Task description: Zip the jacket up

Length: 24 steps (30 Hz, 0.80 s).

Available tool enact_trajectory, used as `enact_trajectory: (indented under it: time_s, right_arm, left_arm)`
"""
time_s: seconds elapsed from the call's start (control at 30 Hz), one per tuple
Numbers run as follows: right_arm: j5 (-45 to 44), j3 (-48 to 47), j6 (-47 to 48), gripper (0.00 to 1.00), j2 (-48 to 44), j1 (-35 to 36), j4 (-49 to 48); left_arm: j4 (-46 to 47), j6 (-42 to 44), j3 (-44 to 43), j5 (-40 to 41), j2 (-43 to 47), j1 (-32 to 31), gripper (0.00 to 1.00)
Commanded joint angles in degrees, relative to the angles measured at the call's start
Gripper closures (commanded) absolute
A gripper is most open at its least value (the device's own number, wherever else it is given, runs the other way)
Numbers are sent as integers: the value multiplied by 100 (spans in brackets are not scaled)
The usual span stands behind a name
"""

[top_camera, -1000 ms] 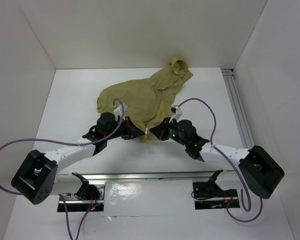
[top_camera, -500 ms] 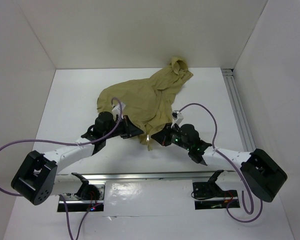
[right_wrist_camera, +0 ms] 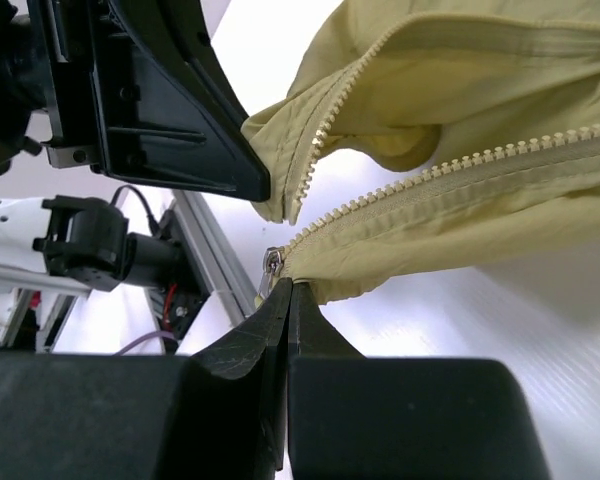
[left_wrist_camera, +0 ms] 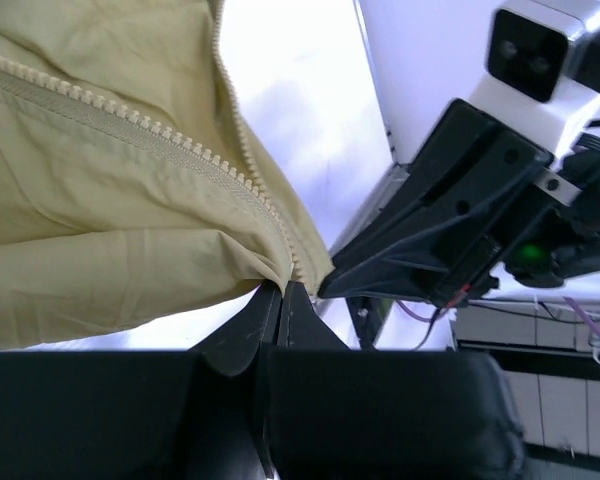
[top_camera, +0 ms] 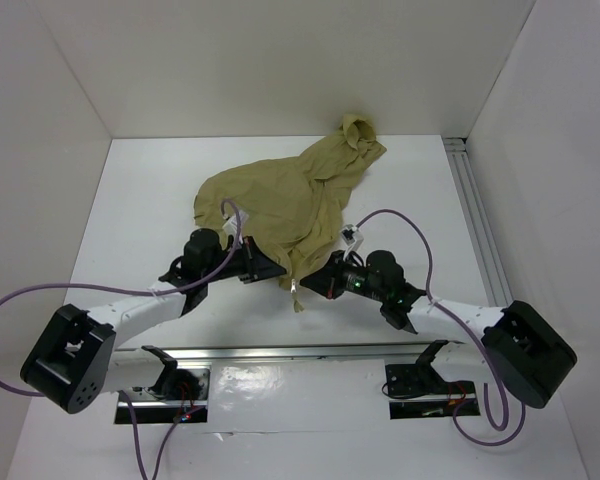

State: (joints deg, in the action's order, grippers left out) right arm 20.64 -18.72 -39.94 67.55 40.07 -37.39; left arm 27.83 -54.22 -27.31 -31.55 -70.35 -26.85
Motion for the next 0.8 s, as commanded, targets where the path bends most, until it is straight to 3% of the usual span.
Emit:
enact_trajectory:
  time_s: [0.0, 0.3, 0.77]
  right_arm:
    - [273, -79, -40, 100, 92, -87, -612]
    - [326, -79, -93, 100, 145, -140, -761]
    - [379, -79, -145, 100, 153, -246, -981]
  left_arm:
    - [776, -195, 67, -396, -5, 65, 100]
    - [1646, -810, 244, -853, -172, 224, 100]
    - [1725, -880, 296, -853, -225, 224, 100]
